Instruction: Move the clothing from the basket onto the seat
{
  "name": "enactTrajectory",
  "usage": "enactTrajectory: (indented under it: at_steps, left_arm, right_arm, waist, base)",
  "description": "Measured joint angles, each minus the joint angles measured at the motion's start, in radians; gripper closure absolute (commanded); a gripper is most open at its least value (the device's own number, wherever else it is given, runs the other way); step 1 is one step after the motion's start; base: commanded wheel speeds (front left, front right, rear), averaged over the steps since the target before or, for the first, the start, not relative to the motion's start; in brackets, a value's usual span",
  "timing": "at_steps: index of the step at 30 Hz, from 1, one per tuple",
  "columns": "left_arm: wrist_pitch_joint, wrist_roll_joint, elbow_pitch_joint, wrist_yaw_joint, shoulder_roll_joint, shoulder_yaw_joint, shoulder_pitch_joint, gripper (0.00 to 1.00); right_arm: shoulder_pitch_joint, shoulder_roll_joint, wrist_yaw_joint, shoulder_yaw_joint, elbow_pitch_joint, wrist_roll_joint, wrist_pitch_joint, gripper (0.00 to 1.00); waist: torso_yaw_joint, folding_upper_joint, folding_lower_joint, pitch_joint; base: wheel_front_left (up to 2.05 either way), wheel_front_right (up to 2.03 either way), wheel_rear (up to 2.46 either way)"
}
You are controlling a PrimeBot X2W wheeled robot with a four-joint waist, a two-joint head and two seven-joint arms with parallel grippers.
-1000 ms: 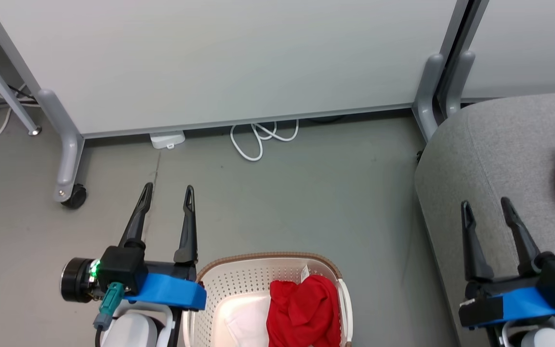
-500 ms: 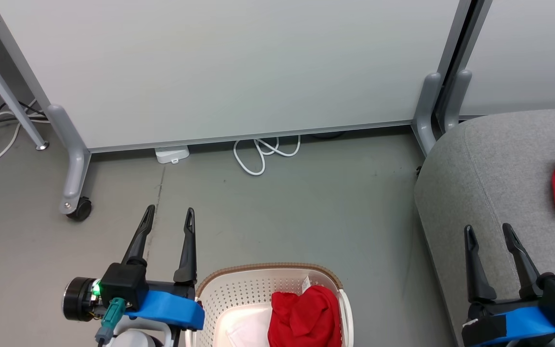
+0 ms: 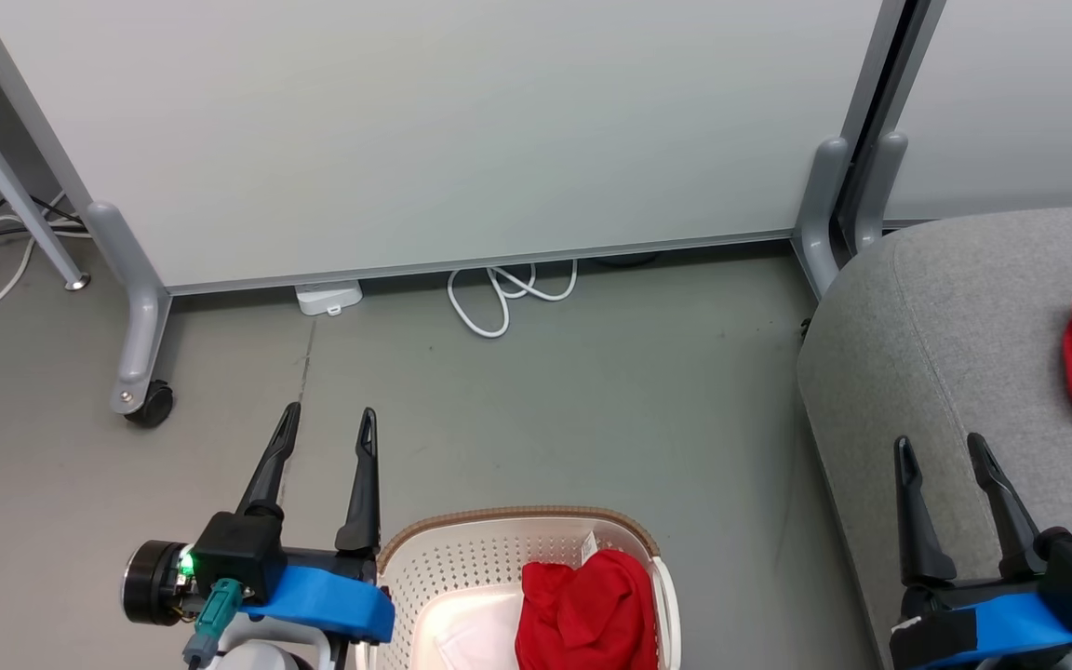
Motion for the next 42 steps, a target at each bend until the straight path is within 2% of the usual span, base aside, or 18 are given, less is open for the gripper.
enactTrajectory:
  at_steps: [11, 21, 34, 42]
  left_arm:
    - [0.0, -0.007, 0.0, -0.004, 0.0, -0.021, -0.017, 0.0]
    - [0.0, 0.003, 0.078, -0.027, -0.001, -0.067, -0.14, 0.0]
    - [0.0, 0.028, 0.306, -0.047, 0.009, -0.189, -0.338, 0.0]
    - [0.0, -0.036, 0.466, -0.05, 0.041, -0.321, -0.44, 0.0]
  right_arm:
    - [-0.019, 0.0, 0.0, 0.019, 0.0, 0.001, 0.0, 0.0]
    - [-0.099, 0.001, 0.0, 0.04, -0.026, -0.007, 0.0, 0.0]
    - [-0.249, 0.001, 0.0, 0.056, -0.062, -0.024, 0.0, 0.0]
    - [-0.309, 0.001, 0.0, 0.064, -0.076, -0.03, 0.0, 0.0]
  waist:
    - [-0.018, 0.0, 0.0001, 0.026]
    - [-0.054, 0.0, 0.0001, 0.128]
    - [-0.106, 0.0, 0.0003, 0.344]
    - [-0.139, 0.0, 0.0003, 0.466]
  base:
    - [0.0, 0.0, 0.0]
    - [0.0, 0.0, 0.0]
    - [0.0, 0.0, 0.0]
    - [0.0, 0.0, 0.0]
